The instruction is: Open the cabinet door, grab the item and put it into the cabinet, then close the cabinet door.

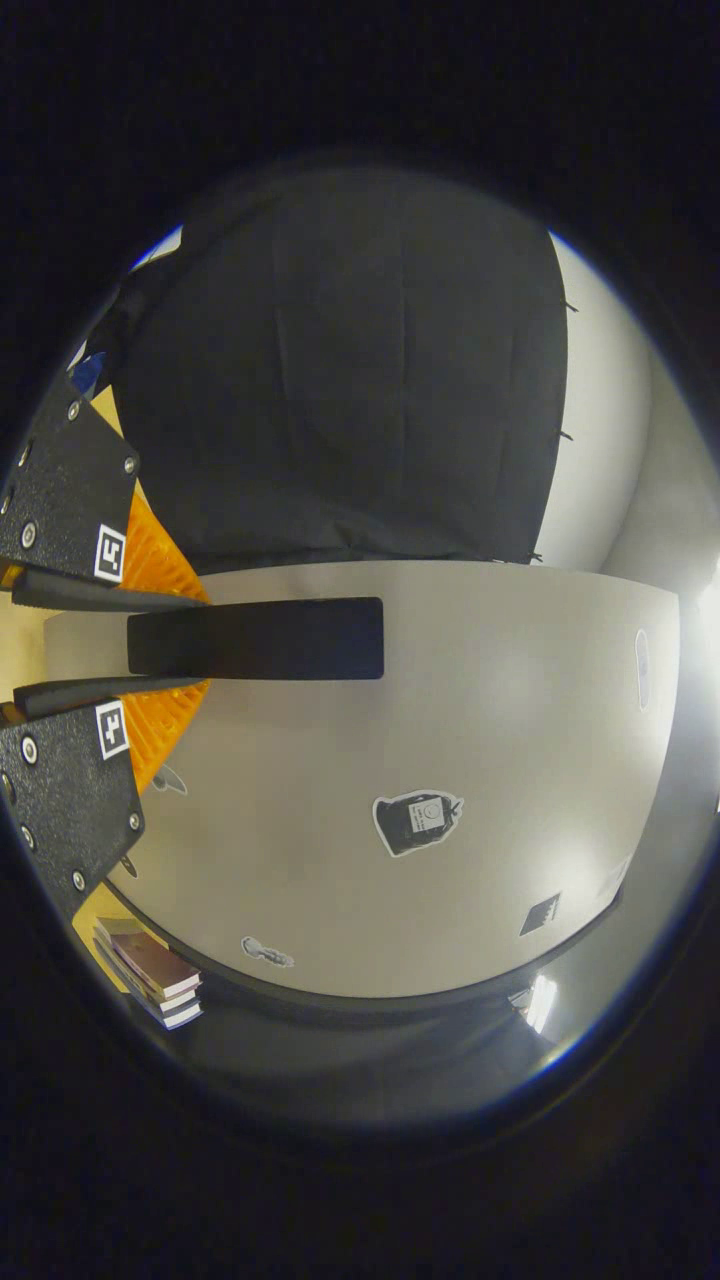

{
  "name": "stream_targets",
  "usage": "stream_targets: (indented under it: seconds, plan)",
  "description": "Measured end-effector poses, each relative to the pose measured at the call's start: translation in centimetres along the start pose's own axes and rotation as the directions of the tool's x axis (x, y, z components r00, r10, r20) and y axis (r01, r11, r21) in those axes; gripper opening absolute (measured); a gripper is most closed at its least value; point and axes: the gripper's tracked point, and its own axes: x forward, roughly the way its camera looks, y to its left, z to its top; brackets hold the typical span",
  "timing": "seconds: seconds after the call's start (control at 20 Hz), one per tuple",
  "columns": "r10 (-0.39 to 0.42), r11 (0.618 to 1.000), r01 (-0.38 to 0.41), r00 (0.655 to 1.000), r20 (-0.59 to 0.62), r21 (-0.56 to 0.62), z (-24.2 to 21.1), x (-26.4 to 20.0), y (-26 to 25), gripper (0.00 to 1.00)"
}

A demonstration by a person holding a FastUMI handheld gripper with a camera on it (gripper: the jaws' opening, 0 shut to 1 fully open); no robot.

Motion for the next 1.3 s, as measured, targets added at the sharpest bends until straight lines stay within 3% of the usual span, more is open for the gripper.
stream_targets:
  seconds: [0.65,1.0,1.3]
  plan:
    - [0.238,0.971,-0.238,0.971,0.016,-0.002,-0.1,-7.7,-3.6,0.29]
    - [0.28,0.96,-0.28,0.96,0.001,0.003,-0.3,-11.9,-6.5,0.29]
    - [0.22,0.975,-0.22,0.975,0.008,0.011,-0.7,-15.2,-10.4,0.29]
